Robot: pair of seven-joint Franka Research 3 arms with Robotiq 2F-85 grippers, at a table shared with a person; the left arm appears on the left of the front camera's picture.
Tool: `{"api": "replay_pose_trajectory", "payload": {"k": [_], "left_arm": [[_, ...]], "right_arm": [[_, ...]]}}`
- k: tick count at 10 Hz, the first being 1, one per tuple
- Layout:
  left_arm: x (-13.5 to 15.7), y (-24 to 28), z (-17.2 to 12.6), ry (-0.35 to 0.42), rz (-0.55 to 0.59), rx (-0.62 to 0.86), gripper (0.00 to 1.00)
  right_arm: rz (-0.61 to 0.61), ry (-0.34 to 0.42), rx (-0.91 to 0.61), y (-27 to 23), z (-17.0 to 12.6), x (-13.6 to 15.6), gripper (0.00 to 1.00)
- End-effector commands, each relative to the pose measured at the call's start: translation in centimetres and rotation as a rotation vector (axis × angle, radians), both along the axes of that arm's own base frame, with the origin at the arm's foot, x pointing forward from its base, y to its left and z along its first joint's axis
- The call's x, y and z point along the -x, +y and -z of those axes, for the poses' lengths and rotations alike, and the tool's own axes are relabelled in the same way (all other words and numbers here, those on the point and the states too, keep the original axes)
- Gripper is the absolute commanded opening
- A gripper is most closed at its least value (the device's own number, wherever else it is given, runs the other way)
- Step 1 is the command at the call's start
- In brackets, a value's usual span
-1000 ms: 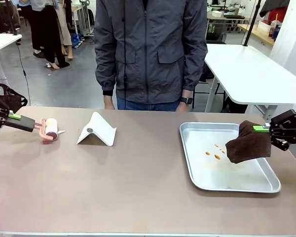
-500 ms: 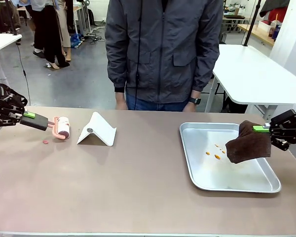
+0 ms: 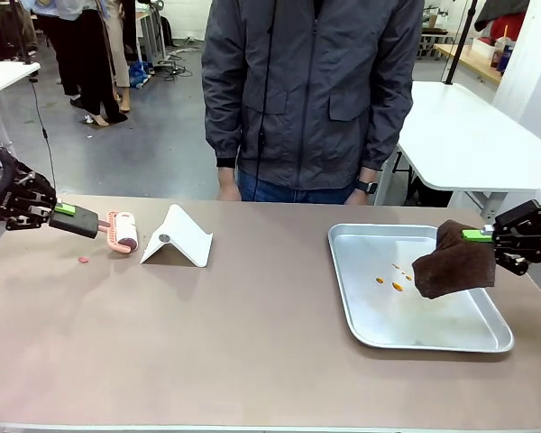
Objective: Clean the surface of the table.
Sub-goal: If a person points to the right, clean the right side of the table with your right hand, and if they point to the left, clean the left side with your left hand.
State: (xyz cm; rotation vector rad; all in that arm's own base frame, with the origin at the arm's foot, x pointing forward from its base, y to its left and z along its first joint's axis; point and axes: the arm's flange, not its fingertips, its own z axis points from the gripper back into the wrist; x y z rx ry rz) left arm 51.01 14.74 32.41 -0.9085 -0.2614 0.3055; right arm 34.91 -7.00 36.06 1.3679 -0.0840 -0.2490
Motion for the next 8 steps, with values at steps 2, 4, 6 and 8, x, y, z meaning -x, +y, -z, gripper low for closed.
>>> {"api": "replay_pose_trajectory", "payload": {"k": [2, 4, 6, 8], "left_arm": [[2.6, 0.9, -1.5, -0.065, 0.026, 0.048, 0.22], [6.0, 2.9, -4.7, -0.138, 0.065, 0.131, 0.22], [9.5, 6.4, -6.6, -0.152, 0.07, 0.193, 0.22], [13.5, 11.1, -7.4, -0.155, 0.039, 0.215, 0.22]], "right_arm": [[-0.007, 0.009, -0.001, 0.1, -0.3, 0.1, 0.0], [-0.007, 0.009, -0.001, 0.1, -0.3, 0.1, 0.0], [-0.007, 0.009, -0.001, 0.1, -0.3, 0.1, 0.0], [-0.007, 0.009, -0.001, 0.1, -0.3, 0.1, 0.0]]}}
